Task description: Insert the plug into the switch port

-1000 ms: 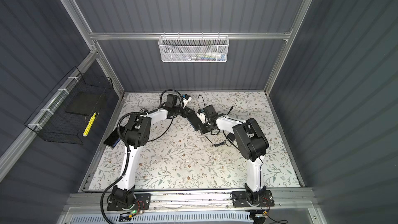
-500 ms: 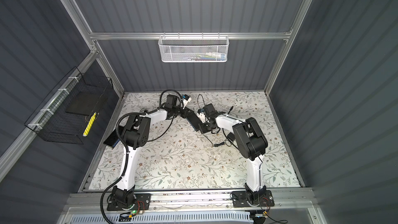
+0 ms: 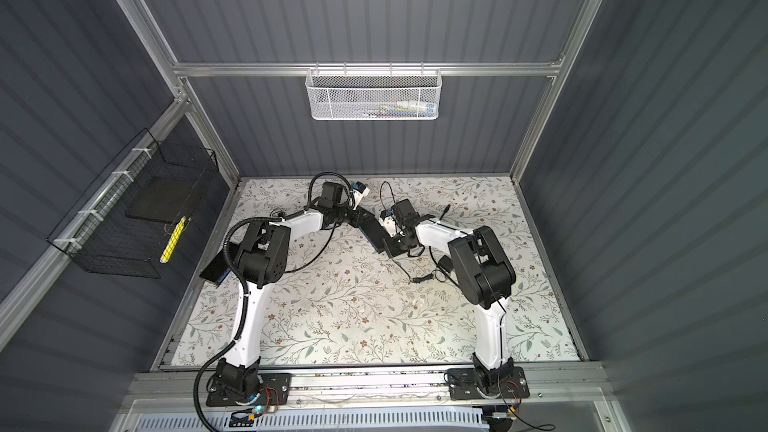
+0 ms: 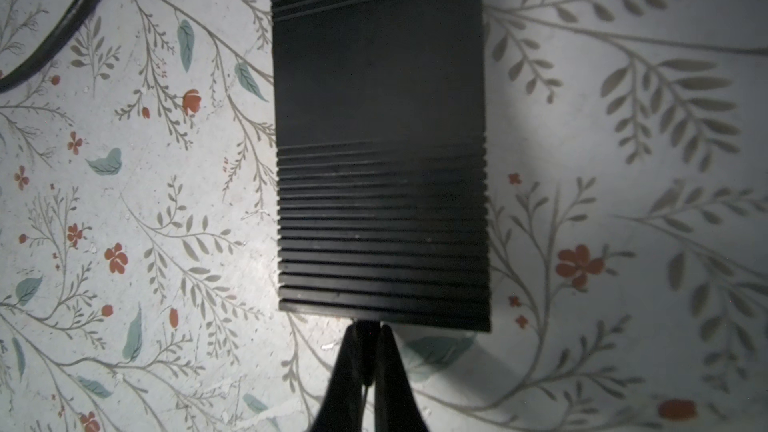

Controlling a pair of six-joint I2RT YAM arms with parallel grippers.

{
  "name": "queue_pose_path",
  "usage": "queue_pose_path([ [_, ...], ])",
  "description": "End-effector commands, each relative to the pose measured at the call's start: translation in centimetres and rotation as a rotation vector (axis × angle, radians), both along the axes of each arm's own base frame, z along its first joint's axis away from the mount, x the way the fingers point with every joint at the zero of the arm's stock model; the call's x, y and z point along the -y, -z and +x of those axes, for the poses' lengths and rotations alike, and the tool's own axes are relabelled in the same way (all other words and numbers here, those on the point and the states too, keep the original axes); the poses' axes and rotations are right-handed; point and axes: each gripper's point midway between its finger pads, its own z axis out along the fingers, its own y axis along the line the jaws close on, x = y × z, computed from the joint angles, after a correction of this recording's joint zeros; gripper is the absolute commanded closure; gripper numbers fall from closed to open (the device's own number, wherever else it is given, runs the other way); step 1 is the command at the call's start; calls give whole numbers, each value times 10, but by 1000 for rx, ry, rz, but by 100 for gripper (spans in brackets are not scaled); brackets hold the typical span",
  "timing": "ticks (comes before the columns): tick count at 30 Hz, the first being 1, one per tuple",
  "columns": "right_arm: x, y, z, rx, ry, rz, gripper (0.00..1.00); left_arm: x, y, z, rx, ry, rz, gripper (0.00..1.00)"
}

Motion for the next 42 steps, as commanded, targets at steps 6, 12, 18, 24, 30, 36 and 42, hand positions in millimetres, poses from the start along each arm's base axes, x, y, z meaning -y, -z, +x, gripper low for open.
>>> queue_pose_path([
  [6,-6,-72,54,351,43,98,88,-8,73,-74,-366,43,159,77],
  [12,17,-78,22,336,88,75,77,-31,80,-65,-371,-70,230,74],
  [18,55,-82,-1,330,152,-15,69,-52,70,-48,-339,-162,251,66],
  [24,90,-89,-19,276,285,-67,60,-54,17,-31,-217,-200,178,61],
  [30,163,-87,-40,196,644,-116,51,-42,-46,-31,-121,-125,108,60],
  [36,188,-57,-77,51,788,-176,41,-46,-93,-38,-22,-113,114,60],
  [42,208,-41,-77,-3,884,-306,33,-47,-110,-48,-1,-106,108,60],
])
